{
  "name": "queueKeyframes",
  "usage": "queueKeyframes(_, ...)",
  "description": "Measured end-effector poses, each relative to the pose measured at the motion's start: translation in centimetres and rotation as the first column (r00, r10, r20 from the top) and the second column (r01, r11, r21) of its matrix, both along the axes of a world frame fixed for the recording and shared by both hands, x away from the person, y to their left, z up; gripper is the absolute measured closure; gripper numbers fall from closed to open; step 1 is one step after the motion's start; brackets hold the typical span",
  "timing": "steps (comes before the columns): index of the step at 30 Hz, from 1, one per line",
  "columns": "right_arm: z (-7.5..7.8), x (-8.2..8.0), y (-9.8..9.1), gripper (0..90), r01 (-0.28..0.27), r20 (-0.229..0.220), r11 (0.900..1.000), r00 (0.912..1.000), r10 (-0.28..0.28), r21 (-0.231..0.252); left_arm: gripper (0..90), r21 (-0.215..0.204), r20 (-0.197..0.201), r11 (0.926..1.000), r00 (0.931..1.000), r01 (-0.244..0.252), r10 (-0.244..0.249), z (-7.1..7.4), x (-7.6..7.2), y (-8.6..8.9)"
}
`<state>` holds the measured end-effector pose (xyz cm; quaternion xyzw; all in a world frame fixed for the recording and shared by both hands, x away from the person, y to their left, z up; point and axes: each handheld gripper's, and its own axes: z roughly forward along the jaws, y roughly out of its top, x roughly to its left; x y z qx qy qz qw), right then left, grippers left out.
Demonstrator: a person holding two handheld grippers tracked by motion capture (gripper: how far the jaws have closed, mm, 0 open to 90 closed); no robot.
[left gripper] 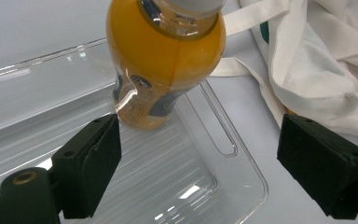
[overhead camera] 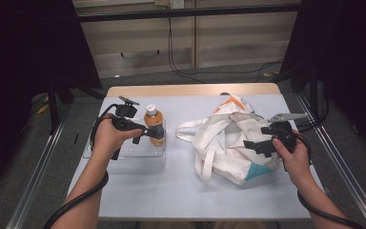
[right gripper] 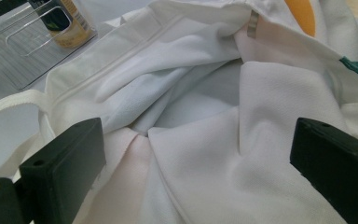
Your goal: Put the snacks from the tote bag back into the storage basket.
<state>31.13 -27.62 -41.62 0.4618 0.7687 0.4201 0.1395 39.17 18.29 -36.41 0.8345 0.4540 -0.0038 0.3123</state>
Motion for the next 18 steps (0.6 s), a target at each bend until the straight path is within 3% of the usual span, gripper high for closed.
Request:
queueKeyframes(4, 0.0, 0.2, 0.3, 2.7, -0.006, 0.0, 1.0, 1.0, 0.006, 0.0, 13.6, 0.007, 0.004, 1.0, 1.0, 0.001, -0.001, -0.3, -0.4, 0.3)
queueKeyframes(18, -0.2, 0.7, 1.3, 2.7, -0.033, -0.009, 0.9994, 0.9994, 0.033, -0.003, 13.3, -0.025, 0.018, 0.9995, 0.9996, -0.02, 0.021, -1.0, -1.8, 1.5)
